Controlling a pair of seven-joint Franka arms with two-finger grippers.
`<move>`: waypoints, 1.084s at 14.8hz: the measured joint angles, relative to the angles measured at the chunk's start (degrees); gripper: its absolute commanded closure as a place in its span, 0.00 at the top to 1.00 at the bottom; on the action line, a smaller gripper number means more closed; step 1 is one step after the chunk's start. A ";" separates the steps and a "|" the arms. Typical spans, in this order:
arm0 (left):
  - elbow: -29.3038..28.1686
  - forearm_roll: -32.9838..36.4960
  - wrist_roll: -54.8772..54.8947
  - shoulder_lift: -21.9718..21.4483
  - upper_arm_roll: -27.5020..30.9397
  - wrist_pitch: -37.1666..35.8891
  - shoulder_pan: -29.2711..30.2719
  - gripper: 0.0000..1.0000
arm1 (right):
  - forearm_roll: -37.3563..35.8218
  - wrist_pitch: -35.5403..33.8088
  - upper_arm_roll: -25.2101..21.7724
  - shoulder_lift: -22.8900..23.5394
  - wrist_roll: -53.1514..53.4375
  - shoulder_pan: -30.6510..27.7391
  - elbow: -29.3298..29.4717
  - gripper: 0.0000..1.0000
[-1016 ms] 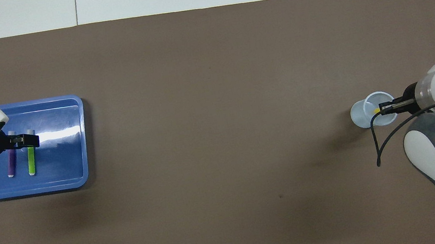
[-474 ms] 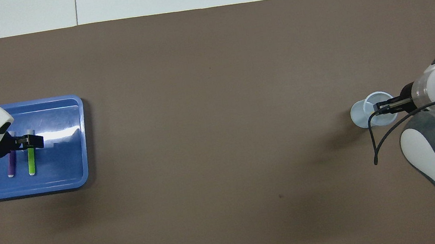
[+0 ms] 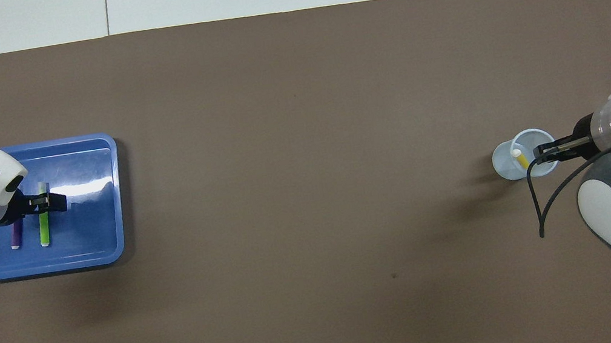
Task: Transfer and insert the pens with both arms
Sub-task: 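Insert the yellow pen into the cup while the left gripper grasps green, then lift the green pen with the left gripper while the right gripper approaches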
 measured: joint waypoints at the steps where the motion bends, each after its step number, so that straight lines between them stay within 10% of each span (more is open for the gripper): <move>1: 0.00 0.00 0.00 0.09 0.00 0.00 0.00 0.79 | 0.00 -1.00 0.02 -0.27 0.00 0.02 0.59 0.50; 10: 0.05 0.00 -0.19 0.17 -0.20 0.03 -0.01 0.00 | 10.83 -5.23 4.19 -1.30 0.04 0.30 4.48 0.64; 16: 2.06 0.00 -2.09 0.16 -0.22 -4.09 0.00 0.00 | 23.57 -5.20 6.88 -1.30 -3.15 0.58 5.61 0.65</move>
